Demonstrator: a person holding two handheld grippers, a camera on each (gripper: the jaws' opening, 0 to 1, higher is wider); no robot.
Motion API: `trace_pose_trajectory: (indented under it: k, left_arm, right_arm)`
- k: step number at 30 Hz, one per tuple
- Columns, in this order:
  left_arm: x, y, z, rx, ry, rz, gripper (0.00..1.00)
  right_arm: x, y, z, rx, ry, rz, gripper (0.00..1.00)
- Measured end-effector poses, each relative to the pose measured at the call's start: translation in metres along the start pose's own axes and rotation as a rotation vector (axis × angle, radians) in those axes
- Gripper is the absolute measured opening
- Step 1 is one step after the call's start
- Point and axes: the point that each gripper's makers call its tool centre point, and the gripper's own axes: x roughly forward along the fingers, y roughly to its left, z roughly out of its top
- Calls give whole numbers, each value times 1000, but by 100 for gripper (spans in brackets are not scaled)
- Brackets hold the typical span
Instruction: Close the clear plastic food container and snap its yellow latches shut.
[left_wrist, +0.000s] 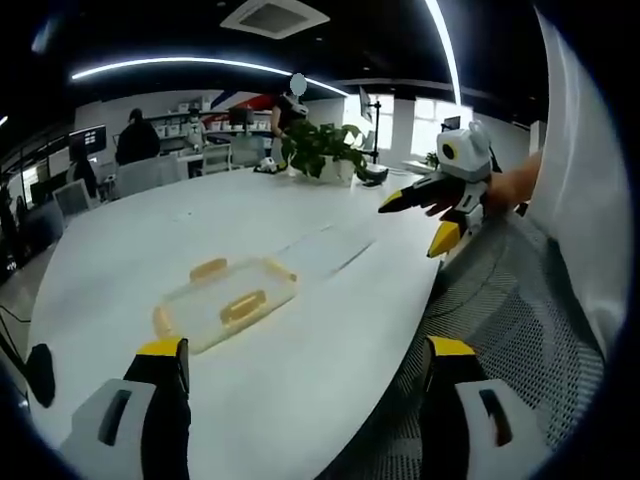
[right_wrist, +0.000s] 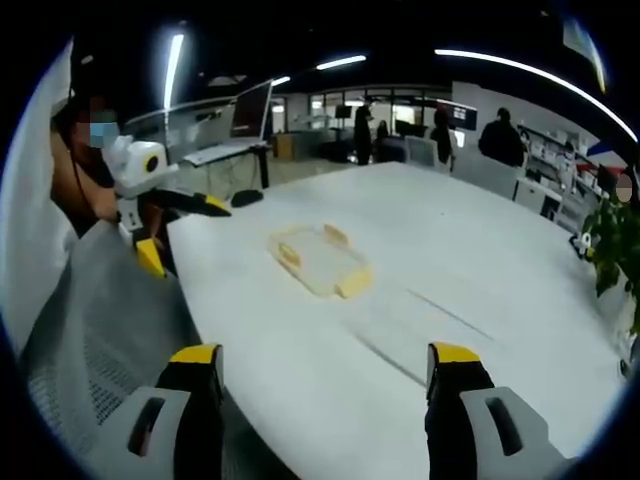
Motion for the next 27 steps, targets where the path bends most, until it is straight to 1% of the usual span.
trace_pose_trajectory:
  k: [18, 21, 27]
  left_arm:
    - [0, -2, 1, 0, -3, -3, 98]
    - [0, -2, 1, 1, -4, -5, 98]
    - [0, -3, 1, 11, 2, -10, 98]
  right_arm:
    - [-2, -3, -1, 2, 2, -14, 83]
    - [-3, -4, 0, 14, -10, -16, 83]
    - [-1, -3, -1, 4, 4, -19, 83]
